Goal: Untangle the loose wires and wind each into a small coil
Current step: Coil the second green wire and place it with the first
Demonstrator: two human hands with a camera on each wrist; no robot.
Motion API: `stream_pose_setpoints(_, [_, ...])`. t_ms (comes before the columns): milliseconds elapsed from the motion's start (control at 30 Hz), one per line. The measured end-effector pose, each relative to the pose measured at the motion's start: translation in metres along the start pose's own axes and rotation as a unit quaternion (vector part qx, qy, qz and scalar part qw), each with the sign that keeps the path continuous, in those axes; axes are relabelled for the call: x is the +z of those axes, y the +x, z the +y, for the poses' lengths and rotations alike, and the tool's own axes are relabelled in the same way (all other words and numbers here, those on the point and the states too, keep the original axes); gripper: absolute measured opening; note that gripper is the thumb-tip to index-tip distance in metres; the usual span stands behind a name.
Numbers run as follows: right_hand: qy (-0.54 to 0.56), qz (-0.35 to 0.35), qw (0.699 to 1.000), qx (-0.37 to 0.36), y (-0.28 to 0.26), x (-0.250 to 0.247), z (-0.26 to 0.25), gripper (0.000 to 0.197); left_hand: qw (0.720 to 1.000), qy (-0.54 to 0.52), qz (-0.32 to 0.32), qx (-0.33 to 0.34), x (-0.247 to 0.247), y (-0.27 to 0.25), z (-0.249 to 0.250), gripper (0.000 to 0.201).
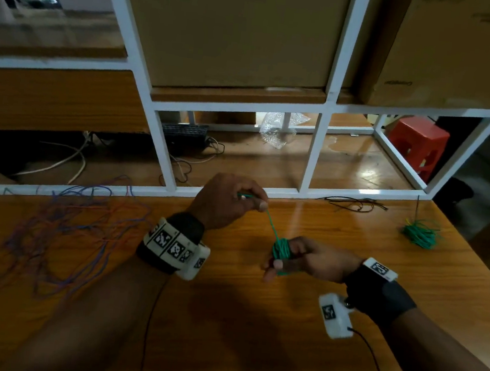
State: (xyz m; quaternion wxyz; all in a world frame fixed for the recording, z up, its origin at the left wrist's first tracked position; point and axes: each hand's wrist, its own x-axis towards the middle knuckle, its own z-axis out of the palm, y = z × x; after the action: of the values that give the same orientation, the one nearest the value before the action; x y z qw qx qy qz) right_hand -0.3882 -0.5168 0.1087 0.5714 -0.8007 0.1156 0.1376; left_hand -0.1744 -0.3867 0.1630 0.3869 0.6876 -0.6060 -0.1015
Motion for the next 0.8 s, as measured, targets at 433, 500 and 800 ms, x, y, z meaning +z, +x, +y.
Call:
stream_pose_setpoints(433, [0.318,0.311,0.880,-0.165,0.010,0.010,-0.048,0.031,0.989,-0.102,0.021,-0.101,0.097,-0.037,0.022,0.020])
stream_pose_setpoints(500, [0.284,0.314,0.895,-0.143,0.011,0.015,-0.044,0.033,0.997,0.001,0.060,-0.054,0.095,-0.041,0.025,0.019])
stream_pose_setpoints(800, [0.632,0.265,0.700,-0.202,0.014,0.029,-0.042,0.041,0.950,-0.180,0.235,-0.095,0.083,-0.038,0.023,0.034])
